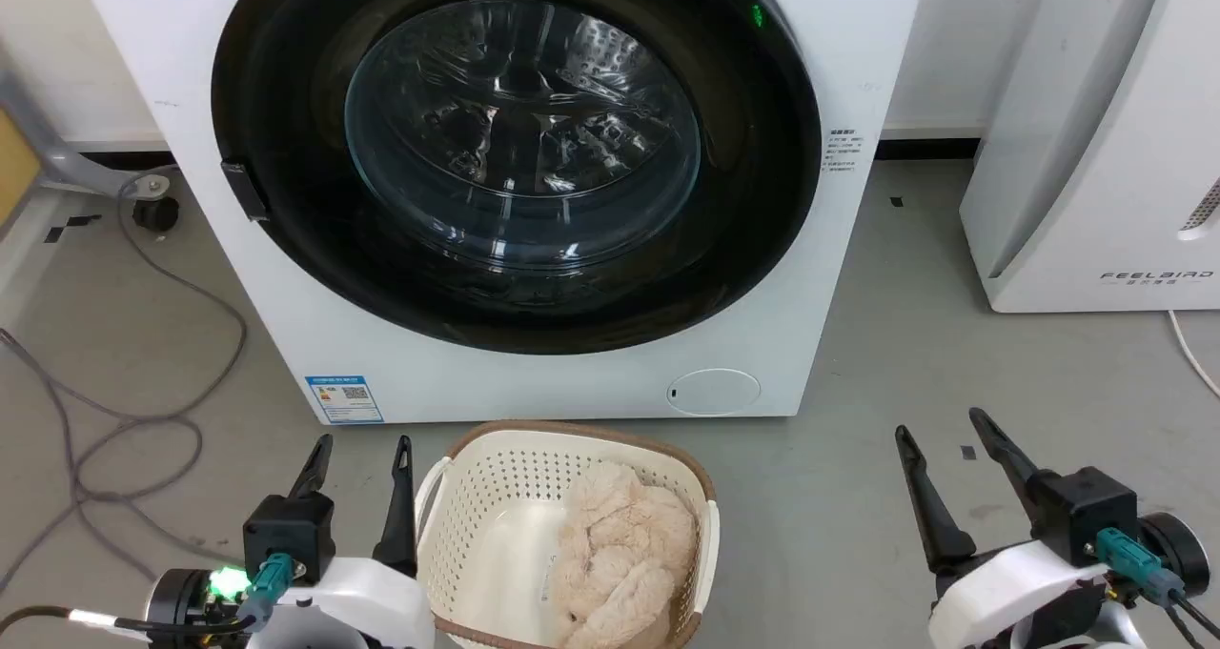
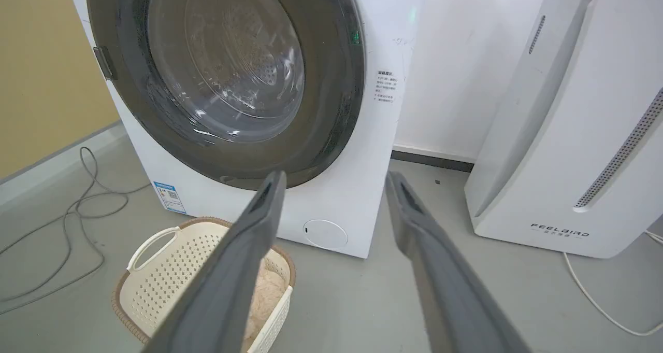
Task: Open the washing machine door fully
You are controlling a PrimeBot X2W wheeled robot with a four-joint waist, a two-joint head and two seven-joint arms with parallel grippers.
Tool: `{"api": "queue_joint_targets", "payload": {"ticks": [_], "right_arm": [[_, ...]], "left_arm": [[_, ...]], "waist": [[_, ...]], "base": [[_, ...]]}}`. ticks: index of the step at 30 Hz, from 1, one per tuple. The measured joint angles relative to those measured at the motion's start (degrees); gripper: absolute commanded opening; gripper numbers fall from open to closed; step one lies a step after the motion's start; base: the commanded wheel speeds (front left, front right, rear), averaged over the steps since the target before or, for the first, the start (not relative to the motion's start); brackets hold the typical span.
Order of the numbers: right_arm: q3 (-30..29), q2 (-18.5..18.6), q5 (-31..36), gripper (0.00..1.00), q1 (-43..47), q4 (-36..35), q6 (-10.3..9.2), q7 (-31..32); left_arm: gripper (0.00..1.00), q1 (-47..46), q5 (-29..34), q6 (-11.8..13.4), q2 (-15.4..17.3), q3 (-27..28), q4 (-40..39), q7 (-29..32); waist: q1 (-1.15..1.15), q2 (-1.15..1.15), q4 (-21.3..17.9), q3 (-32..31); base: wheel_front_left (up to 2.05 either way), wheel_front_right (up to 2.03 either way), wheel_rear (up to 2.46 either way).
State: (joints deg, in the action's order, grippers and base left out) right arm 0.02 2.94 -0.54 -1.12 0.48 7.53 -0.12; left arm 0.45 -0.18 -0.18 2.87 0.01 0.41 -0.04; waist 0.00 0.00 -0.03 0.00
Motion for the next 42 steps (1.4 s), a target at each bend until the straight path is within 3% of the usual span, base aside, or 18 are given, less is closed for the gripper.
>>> {"api": "queue_joint_targets", "payload": {"ticks": [5, 6, 7, 8, 16, 31, 42], "right_arm": [[-0.1, 0.0, -0.1, 1.00, 0.0, 0.3, 0.01, -0.6], [-0.1, 0.0, -0.2, 0.34, 0.0, 0.4, 0.01, -0.7], [-0.1, 0.0, -0.2, 0.34, 0.0, 0.4, 0.01, -0.7], [-0.2, 0.0, -0.5, 0.00, 0.0, 0.4, 0.00, -0.9], [-0.4, 0.0, -3.2, 0.00, 0.2, 0.4, 0.01, -1.7], [0.9, 0.0, -30.5, 0.00, 0.6, -0.4, 0.00, -4.0], [-0.7, 0.3, -45.9, 0.00, -4.1, -0.1, 0.00, -5.1]], "left_arm": [[1.00, 0.0, -0.1, 0.0, 0.0, -0.5, 0.1, -0.6], [1.00, 0.0, -0.3, 0.0, 0.0, -0.7, 0.1, -0.6], [1.00, 0.0, -0.3, 0.0, 0.0, -0.7, 0.1, -0.6], [1.00, 0.0, -0.4, 0.0, 0.0, -0.9, 0.1, -1.0], [1.00, 0.0, -1.0, 0.0, 0.0, -1.5, 0.0, -2.1], [1.00, 0.0, -2.1, 0.0, 0.0, -2.3, 0.1, -3.9], [1.00, -0.1, -2.6, -0.6, 0.0, -2.5, 0.0, -5.2]], "waist": [[0.00, 0.00, -0.1, 0.0], [0.00, 0.00, -0.1, 0.0], [0.00, 0.00, -0.1, 0.0], [0.00, 0.00, -0.1, 0.0], [0.00, 0.00, -0.2, 0.1], [0.00, 0.00, -0.2, 0.2], [0.00, 0.00, -0.2, 1.0]], "base": [[0.00, 0.00, 0.00], [0.00, 0.00, 0.00], [0.00, 0.00, 0.00], [0.00, 0.00, 0.00], [0.00, 0.00, 0.00], [0.00, 0.00, 0.00], [0.00, 0.00, 0.00]]}}
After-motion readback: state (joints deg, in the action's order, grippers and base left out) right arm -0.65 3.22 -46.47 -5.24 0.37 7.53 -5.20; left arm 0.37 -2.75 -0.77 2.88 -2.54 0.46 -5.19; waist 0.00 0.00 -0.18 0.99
